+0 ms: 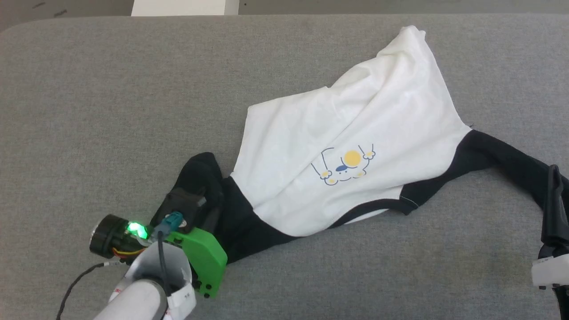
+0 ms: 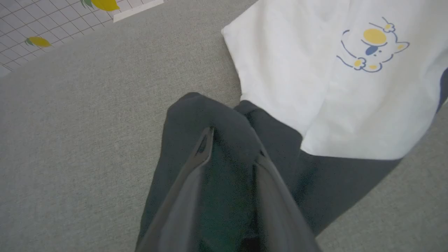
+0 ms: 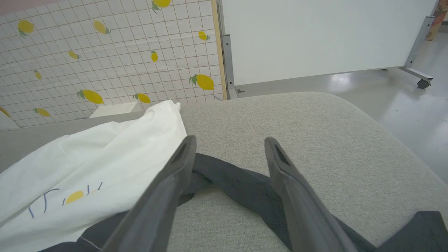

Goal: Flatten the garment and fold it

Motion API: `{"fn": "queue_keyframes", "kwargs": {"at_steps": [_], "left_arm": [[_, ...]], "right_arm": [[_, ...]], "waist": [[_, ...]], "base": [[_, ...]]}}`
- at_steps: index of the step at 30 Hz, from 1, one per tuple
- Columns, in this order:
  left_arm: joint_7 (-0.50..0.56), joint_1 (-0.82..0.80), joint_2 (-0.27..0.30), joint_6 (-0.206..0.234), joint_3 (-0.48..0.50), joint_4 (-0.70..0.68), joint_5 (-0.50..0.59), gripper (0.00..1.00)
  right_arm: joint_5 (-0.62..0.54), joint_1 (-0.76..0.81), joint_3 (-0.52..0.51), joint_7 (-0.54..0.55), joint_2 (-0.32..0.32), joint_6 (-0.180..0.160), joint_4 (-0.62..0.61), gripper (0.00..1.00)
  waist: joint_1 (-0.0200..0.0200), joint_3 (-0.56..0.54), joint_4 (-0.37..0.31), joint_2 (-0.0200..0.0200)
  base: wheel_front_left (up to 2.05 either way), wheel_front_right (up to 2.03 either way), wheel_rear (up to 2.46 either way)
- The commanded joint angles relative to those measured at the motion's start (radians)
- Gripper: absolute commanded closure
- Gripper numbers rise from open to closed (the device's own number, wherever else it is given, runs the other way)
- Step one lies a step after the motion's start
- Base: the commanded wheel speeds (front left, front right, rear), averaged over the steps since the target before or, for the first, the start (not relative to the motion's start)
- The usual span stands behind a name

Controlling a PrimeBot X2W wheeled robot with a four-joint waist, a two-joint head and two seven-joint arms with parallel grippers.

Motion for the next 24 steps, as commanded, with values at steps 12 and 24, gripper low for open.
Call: {"fn": "queue_keyframes", "kwargs": {"at_steps": [12, 24], "left_arm": [[-0.175, 0.069, -0.002, 0.208, 0.242, -0.035, -0.040, 1.00], [-0.416, 0.110, -0.117, 0.242, 0.397, 0.167, -0.151, 0.00]], "right_arm": [[0.003, 0.001, -0.002, 0.010, 0.001, -0.001, -0.013, 0.00], [-0.008, -0.005, 0.010, 0.031, 0.001, -0.001, -0.033, 0.00]], "waist": [[0.0000, -0.010, 0.025, 0.0000], [0.0000, 0.000, 0.037, 0.0000]], "base": [[0.00, 0.00, 0.00], [0.00, 0.00, 0.00]]}}
